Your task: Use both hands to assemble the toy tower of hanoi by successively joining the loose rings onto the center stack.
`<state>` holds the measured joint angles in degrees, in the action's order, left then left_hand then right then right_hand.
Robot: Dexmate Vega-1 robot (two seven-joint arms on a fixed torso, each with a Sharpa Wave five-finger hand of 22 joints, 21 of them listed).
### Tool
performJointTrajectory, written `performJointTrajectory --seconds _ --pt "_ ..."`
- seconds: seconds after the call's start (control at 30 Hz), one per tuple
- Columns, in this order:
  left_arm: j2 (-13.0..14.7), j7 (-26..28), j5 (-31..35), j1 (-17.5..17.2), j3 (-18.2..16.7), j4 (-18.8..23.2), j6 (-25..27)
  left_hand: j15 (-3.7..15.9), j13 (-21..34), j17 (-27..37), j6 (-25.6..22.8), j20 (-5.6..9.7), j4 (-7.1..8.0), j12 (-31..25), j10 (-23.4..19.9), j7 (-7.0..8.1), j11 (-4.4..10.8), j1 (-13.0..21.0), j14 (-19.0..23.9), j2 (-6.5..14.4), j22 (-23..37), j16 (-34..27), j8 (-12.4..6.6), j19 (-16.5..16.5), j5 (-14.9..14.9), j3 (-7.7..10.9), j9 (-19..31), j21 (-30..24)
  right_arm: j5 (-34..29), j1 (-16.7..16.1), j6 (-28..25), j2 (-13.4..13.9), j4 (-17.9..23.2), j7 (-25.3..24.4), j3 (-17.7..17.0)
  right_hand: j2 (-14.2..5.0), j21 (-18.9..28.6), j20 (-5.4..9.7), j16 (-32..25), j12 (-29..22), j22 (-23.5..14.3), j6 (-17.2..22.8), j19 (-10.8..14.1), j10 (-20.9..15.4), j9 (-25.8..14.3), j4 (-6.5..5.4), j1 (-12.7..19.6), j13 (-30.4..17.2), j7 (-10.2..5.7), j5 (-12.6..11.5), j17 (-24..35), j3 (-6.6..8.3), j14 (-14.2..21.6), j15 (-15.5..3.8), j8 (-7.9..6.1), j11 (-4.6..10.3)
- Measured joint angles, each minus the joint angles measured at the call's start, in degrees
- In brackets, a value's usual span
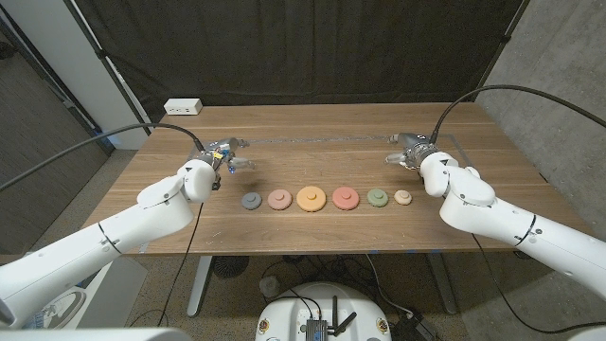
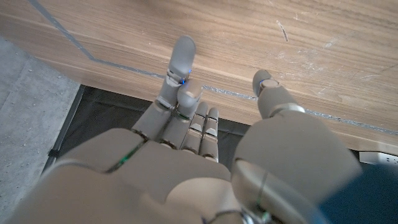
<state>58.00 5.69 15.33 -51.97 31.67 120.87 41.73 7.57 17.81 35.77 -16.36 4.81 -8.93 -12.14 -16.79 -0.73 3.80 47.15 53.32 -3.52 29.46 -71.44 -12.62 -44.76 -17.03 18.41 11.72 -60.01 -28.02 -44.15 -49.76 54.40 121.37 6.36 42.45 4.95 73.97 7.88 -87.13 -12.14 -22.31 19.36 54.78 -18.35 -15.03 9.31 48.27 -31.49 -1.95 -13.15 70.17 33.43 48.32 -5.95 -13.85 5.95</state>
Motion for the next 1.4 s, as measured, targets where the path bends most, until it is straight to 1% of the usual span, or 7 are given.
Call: performJointTrajectory --seconds 0.2,0.5,0.6,0.73,0.87,0.97,1.4 --pt "0.2 0.5 -0.6 -0.5 -0.2 0.0 -0.3 0.00 0.0 -0.2 -0.3 0.00 -0.17 0.0 -0.4 -0.22 -0.10 0.3 0.0 0.3 0.0 0.0 0.00 0.0 -0.2 0.18 0.0 -0.4 0.3 -0.9 -0.4 0.9 1.2 -0.4 0.0 0.00 0.2 0.00 0.0 -0.5 0.3 0.1 0.0 -0.5 0.0 0.02 0.0 0.0 -0.10 0.0 -0.2 -0.02 0.0 0.00 0.00 -0.12" --pt "0.2 3.1 -2.4 -2.2 -1.6 -0.4 -2.4 0.31 0.1 -0.3 -2.8 0.30 -0.41 -0.4 -2.6 0.10 0.61 1.2 0.9 0.6 -0.5 -1.3 -0.76 -0.9 -0.2 -0.07 0.0 -1.5 0.6 -2.4 -0.8 2.2 3.1 -0.8 -0.3 -0.53 0.5 0.00 0.0 -0.5 0.3 0.3 0.0 -0.5 0.0 0.00 0.5 -0.3 -0.31 -0.2 -0.2 -0.35 0.0 0.00 0.00 -0.12" --pt "0.2 3.7 -2.8 -2.6 -2.0 -0.5 -2.7 0.31 0.2 -0.3 -2.8 0.30 -0.41 -0.4 -2.9 0.08 0.35 1.2 1.2 0.6 -0.5 -1.5 -0.76 -0.9 -0.6 -0.07 0.0 -1.7 0.8 -3.0 -0.8 2.5 3.7 -1.1 -0.7 -0.53 0.7 0.00 -0.3 -0.5 0.3 0.3 0.0 -1.1 0.0 -0.06 0.5 -0.3 -0.30 -0.2 -0.1 -0.41 0.0 0.00 0.00 -0.29" --pt "0.1 4.7 -3.0 -3.1 -2.4 -0.6 -3.2 0.21 0.2 -0.7 -4.6 0.31 -0.40 -1.0 -4.6 0.25 1.06 1.5 1.5 0.9 -0.9 -1.9 -1.15 -0.9 -0.6 -0.08 0.0 -2.1 1.9 -4.4 -0.2 3.0 4.4 -2.3 -1.8 -0.53 1.4 0.20 -0.7 -0.7 0.3 1.1 0.2 -2.2 0.0 -0.06 0.5 -0.3 -0.52 -0.2 0.0 -0.41 0.0 0.01 -0.36 -0.11" --pt "-0.2 5.9 -3.2 -3.7 -2.7 -0.9 -4.0 0.51 0.3 -0.9 -4.6 0.30 -0.24 -1.0 -4.6 0.30 1.15 1.5 1.8 0.9 -1.1 -2.1 -1.17 -0.9 -0.6 -0.24 0.0 -2.1 2.8 -6.0 0.5 3.6 5.3 -3.5 -2.8 -0.53 1.5 0.22 -1.1 -0.9 0.3 1.1 0.2 -2.4 0.0 -0.30 0.5 -0.5 -0.50 -0.2 0.0 -0.65 0.7 -0.20 -0.36 0.09" --pt "-0.3 6.4 -3.2 -3.9 -2.8 -0.9 -4.0 0.51 0.4 -1.0 -4.6 0.40 -0.25 -1.0 -4.6 0.30 1.14 1.7 1.8 1.1 -1.3 -2.1 -1.17 -0.6 -0.6 -0.25 0.0 -2.6 3.2 -6.8 0.5 4.0 5.9 -4.0 -3.2 -0.53 1.7 0.22 -1.1 -0.9 0.4 1.1 0.2 -2.3 0.0 -0.06 0.5 -0.5 -0.50 -0.2 0.0 -0.89 0.7 -0.20 -0.36 0.09" --pt "-0.6 8.3 -2.7 -4.5 -3.0 -1.3 -4.8 0.51 0.6 -1.3 -4.6 0.32 -0.24 -1.0 -4.8 0.30 1.32 1.7 1.8 1.1 -1.8 -2.6 -0.96 -0.5 -1.0 -0.72 0.0 -3.0 4.1 -10.4 -0.2 5.8 8.8 -6.6 -4.7 -0.52 1.9 0.21 -1.1 -0.9 0.8 1.1 0.2 -2.7 0.0 -0.06 0.5 -0.5 -0.50 -0.2 0.3 -0.89 1.0 -0.51 -0.35 -0.22"
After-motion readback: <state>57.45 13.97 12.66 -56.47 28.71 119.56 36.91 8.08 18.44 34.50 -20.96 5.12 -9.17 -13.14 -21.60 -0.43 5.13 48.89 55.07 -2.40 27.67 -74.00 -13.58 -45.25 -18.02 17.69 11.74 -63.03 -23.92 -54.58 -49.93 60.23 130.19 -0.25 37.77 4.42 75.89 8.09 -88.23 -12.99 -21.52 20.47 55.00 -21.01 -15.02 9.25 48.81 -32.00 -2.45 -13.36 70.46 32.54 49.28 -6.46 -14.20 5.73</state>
